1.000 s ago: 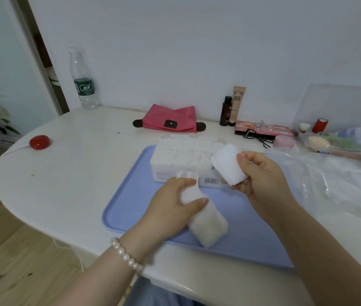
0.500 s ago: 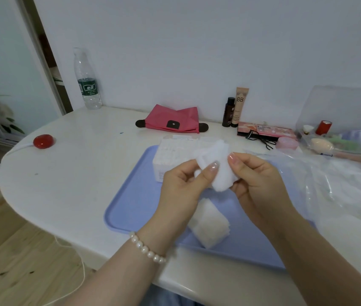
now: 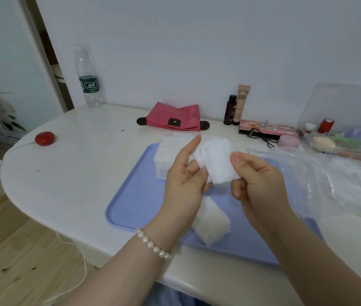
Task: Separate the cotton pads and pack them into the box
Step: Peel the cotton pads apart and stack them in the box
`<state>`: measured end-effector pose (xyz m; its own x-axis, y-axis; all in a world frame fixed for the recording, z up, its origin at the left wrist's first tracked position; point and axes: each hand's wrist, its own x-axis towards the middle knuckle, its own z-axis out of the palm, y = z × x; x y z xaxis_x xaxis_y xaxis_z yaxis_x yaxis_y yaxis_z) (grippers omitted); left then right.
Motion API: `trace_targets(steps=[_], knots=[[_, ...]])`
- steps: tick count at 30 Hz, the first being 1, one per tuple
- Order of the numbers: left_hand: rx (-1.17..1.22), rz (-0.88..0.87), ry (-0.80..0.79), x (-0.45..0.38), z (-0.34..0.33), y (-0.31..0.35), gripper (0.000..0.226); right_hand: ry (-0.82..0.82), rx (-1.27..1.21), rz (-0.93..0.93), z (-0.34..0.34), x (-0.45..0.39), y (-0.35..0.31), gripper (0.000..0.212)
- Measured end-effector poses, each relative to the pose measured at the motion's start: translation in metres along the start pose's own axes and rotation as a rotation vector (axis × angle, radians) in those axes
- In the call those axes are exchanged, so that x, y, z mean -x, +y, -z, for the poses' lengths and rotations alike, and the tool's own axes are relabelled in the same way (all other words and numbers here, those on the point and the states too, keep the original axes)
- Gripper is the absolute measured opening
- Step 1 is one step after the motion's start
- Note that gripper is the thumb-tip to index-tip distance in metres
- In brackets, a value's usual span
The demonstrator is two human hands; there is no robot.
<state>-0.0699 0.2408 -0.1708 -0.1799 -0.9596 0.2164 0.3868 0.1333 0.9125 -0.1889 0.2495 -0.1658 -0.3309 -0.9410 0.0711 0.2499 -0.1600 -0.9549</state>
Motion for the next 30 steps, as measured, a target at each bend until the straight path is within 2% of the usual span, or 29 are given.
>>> trace_targets(steps=[5, 8, 11, 17, 26, 30], knots=[[0.124, 0.065, -0.002, -0.0016, -0.0008, -0.001, 0.054, 0.047, 0.042, 0.044, 0.0005, 0.0008, 0.0015, 0.007], [0.244, 0.133, 0.033, -0.0016, -0.0025, 0.0018, 0.043, 0.048, 0.068, 0.069, 0.0004, 0.0014, 0.0017, 0.008], [0.268, 0.146, 0.05, -0.0017, -0.0031, 0.0031, 0.038, 0.042, 0.083, 0.087, 0.0008, 0.0006, 0.003, 0.007], [0.39, 0.232, 0.056, -0.0039, -0.0004, 0.0064, 0.034, -0.062, 0.057, 0.113, 0.0003, 0.0029, -0.0001, 0.01], [0.336, 0.204, 0.014, -0.0017, 0.001, 0.0012, 0.027, 0.012, 0.109, 0.136, -0.0022, 0.0053, 0.0016, 0.013], [0.265, 0.179, 0.02, -0.0026, 0.001, -0.0004, 0.034, 0.02, 0.138, 0.202, -0.0016, 0.0051, 0.0026, 0.014]])
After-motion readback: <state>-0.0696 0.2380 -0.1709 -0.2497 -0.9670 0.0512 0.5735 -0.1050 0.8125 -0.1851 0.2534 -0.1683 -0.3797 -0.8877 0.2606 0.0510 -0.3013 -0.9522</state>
